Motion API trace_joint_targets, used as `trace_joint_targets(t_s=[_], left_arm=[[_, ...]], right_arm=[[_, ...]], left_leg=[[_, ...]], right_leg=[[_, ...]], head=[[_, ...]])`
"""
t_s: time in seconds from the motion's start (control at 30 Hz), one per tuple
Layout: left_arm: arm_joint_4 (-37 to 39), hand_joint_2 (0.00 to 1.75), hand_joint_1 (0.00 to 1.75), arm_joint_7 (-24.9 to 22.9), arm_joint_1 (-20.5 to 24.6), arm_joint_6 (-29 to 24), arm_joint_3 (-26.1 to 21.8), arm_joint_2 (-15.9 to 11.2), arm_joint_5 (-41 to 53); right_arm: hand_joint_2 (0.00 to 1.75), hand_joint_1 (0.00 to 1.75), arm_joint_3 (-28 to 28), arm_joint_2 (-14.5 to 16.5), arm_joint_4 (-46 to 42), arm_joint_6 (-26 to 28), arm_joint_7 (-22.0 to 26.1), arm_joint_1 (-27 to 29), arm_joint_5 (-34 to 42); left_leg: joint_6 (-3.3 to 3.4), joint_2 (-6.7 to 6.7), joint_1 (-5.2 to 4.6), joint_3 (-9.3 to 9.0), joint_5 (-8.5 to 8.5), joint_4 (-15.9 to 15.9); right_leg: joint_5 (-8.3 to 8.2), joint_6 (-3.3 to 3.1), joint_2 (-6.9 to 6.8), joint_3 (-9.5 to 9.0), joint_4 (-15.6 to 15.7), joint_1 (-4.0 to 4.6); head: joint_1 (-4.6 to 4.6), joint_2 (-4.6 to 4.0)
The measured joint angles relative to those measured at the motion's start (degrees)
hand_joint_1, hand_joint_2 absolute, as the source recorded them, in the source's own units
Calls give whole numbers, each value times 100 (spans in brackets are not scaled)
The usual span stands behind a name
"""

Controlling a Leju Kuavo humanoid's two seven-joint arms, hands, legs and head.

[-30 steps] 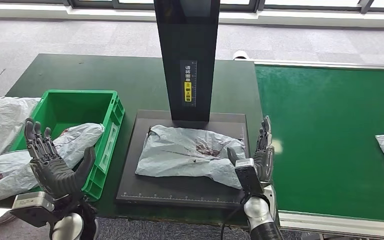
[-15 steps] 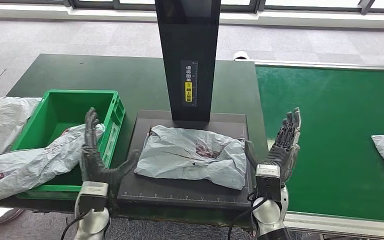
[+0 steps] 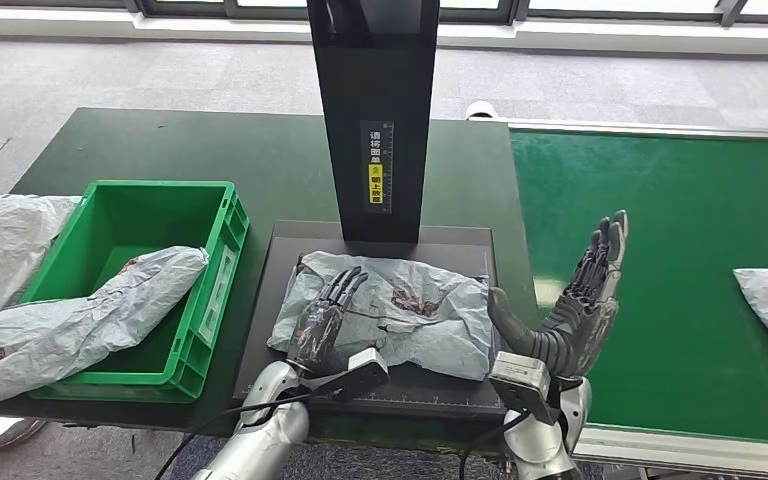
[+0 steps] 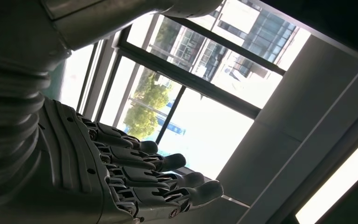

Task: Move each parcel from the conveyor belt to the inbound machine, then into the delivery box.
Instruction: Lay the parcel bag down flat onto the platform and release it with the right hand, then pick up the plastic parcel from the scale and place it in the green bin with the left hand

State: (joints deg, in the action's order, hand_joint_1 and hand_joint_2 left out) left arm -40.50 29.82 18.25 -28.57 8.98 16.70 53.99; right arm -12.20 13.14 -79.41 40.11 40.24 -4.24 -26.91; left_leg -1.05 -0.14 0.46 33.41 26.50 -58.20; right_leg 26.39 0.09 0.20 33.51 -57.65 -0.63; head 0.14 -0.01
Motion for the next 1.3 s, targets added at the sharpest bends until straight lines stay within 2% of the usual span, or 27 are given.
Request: trace_joint_targets(t_s=[0.47, 0.6, 0.8, 1.3], left_arm=[[783, 175, 0, -256, 367, 45, 90, 60, 218], [925, 175, 175, -432, 459, 241, 112, 83, 428], [1207, 175, 175, -842, 666, 873, 265, 110, 837], [1369, 175, 175, -1016, 837, 894, 406, 120, 1008]], right_arm=[[175, 0, 62, 0, -212, 0, -9, 75, -2], [175, 0, 103, 10, -270, 0, -9, 105, -19], [175, 0, 178, 42, -317, 0, -9, 116, 12], [175, 0, 238, 77, -318, 0, -9, 120, 3]], left_leg=[[3, -2, 0, -6, -3, 0], [4, -9, 0, -11, -3, 0], [5, -14, 0, -24, -2, 1], [4, -13, 1, -47, -2, 3]], right_leg=[[0, 1, -3, -13, 0, -1], [0, 1, -9, -22, 0, -1], [3, 5, -18, -41, 1, -1], [3, 3, -16, -62, 1, 0]], head=[[-1, 1], [-1, 1], [0, 1], [-1, 1]])
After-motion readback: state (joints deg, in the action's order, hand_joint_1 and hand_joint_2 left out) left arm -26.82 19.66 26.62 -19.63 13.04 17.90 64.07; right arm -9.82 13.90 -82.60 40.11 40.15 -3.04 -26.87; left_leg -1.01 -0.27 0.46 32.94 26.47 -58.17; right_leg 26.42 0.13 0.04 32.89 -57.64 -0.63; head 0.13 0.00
